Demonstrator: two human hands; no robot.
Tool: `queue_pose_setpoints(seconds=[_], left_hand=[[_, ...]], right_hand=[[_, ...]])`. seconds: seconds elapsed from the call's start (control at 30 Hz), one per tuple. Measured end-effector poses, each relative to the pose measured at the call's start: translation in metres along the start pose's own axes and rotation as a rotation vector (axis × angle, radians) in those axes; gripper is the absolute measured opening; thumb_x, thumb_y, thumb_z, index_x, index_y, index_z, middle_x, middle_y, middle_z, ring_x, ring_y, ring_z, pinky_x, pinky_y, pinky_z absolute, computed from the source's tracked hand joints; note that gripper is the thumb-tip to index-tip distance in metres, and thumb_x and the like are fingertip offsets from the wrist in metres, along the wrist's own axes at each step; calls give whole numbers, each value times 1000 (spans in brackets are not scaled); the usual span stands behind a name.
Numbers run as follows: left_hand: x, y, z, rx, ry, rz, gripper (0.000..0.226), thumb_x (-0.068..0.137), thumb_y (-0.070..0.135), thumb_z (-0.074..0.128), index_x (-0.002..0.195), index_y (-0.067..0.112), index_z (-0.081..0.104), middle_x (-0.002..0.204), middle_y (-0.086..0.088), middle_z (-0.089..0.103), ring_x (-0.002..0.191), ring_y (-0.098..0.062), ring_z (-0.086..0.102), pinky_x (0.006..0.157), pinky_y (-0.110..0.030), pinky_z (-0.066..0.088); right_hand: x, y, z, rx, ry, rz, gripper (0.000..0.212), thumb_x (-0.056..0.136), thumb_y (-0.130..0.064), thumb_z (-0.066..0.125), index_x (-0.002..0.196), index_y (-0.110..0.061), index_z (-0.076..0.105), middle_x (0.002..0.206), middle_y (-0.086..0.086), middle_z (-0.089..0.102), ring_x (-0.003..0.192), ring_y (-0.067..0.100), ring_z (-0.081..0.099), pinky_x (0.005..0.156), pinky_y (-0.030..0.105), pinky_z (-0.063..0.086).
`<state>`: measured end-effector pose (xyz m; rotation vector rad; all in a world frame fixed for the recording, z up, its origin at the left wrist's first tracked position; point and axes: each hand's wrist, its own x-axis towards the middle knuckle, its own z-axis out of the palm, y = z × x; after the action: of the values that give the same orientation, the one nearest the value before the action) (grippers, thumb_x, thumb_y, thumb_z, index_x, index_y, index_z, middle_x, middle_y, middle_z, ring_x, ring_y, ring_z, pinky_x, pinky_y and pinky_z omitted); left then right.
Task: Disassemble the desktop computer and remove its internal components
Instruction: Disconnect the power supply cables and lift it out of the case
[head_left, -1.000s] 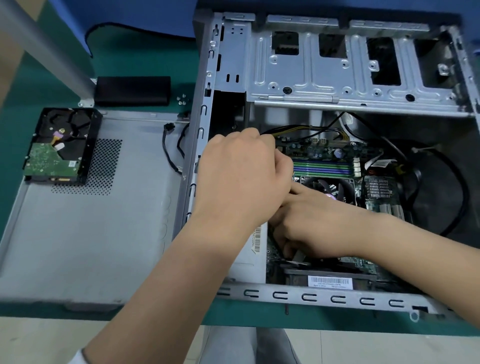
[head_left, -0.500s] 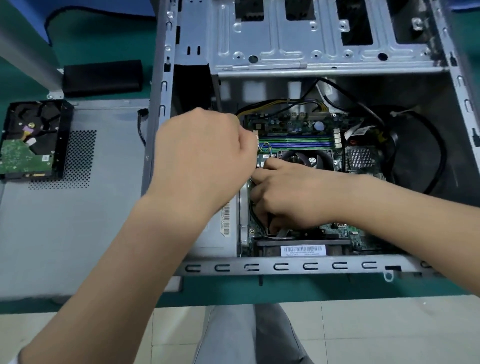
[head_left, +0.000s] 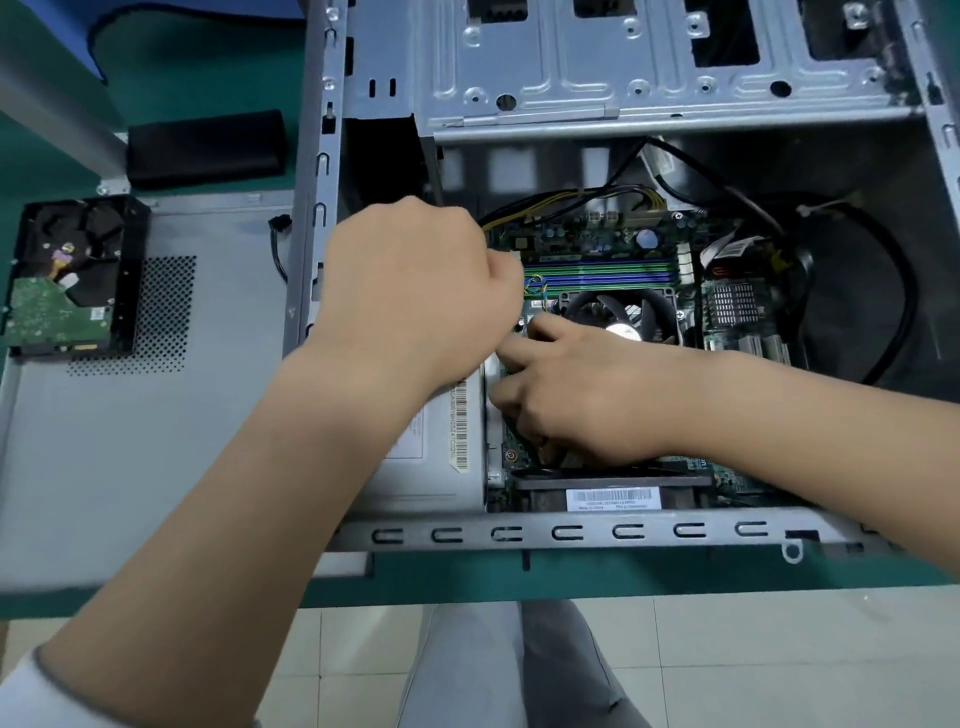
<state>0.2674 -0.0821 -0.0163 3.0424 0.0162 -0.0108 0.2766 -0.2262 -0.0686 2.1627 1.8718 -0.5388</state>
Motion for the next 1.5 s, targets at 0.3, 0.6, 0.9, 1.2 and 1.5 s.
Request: queue_pose_setpoints(seconds=[0.3, 0.6, 0.9, 1.2, 1.5], left_hand=[[-2, 1, 4, -29, 119, -50, 41, 80, 30, 40, 46, 13, 26, 40, -1, 23, 38, -17, 21, 45, -25, 10], [-2, 0, 4, -60, 128, -69, 42, 81, 32, 41, 45, 13, 26, 41, -1, 23, 39, -16, 20, 45, -25, 10], [-2, 1, 5, -83, 119, -69, 43, 85, 33, 39, 48, 14, 27, 45, -2, 25, 41, -17, 22, 44, -27, 13], [-1, 0, 6, -74, 113, -66, 43, 85, 34, 39, 48, 13, 31, 45, -2, 30, 41, -18, 27, 44, -26, 16], [-1, 0, 7, -71, 105, -62, 43, 86, 36, 38, 50, 13, 37, 46, -2, 33, 42, -17, 29, 44, -25, 17]], right_hand=[[-2, 7, 1, -5, 10, -7, 16, 78, -28, 53, 85, -28, 66, 103, -13, 48, 106, 21, 33, 87, 37, 28], [-2, 2, 3, 28, 10, -23, 17, 83, -18, 49, 90, -27, 61, 121, -11, 47, 114, 26, 36, 90, 39, 34], [-6, 1, 12, -8, 132, -60, 25, 92, -14, 35, 108, -26, 50, 112, -9, 51, 113, 28, 38, 91, 41, 35], [-40, 23, -2, 194, 306, 49, 23, 83, -43, 63, 95, -23, 59, 109, 4, 50, 100, 27, 42, 83, 42, 39], [-47, 7, 8, -89, 295, 62, 43, 79, -14, 37, 101, -32, 70, 118, 10, 57, 112, 38, 45, 97, 46, 37]])
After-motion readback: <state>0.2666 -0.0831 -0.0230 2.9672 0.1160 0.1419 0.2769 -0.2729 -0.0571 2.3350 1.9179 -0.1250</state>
